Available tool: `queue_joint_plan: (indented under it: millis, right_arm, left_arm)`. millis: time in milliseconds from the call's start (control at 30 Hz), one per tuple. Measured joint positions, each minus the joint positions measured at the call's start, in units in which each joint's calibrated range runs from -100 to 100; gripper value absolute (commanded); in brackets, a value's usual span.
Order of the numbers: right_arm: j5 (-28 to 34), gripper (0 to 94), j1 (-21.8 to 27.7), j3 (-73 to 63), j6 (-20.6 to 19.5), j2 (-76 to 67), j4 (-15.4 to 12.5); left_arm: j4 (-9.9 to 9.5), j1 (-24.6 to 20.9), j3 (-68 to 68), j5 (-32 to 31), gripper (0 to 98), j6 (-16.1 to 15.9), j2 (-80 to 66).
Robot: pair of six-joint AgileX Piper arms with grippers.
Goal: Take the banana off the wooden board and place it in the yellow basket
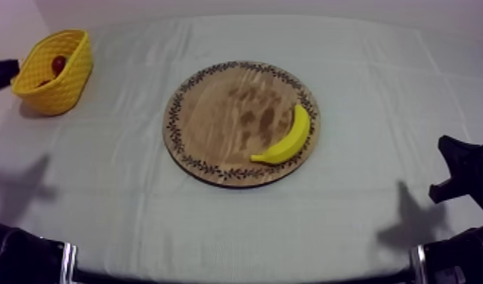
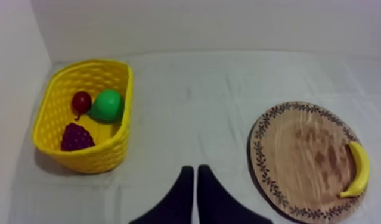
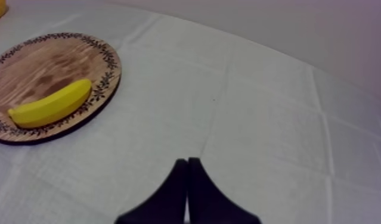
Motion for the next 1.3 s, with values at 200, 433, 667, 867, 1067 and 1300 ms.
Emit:
queue_joint_plan:
  millis: [200,433,667,867,1067,1300]
  right_arm:
    - [0.0,0.2,0.0,0.0,0.0,0.0,0.0]
    - [0.0,0.2,0.0,0.0,0.0,0.0,0.0]
    - [0.0,0.2,0.0,0.0,0.0,0.0,0.0]
    - [0.0,0.2,0.0,0.0,0.0,0.0,0.0]
    - [0.0,0.2,0.0,0.0,0.0,0.0,0.0]
    - [0.0,0.2,0.0,0.0,0.0,0.0,0.0]
  left_arm:
    - [-0.45,2.0,-15.6,9.5,0.0,-0.1,12.6]
    - [-3.02,7.7,-28.6,16.4,0.0,1.8,26.5]
    - [-4.92,15.5,-35.8,17.1,0.0,4.3,37.1]
    - [-5.28,21.9,-41.5,18.3,0.0,6.5,44.7]
    - [-5.16,27.9,-47.8,19.2,0.0,7.9,53.1]
    - [-3.43,32.7,-55.7,19.6,1.3,9.0,62.6]
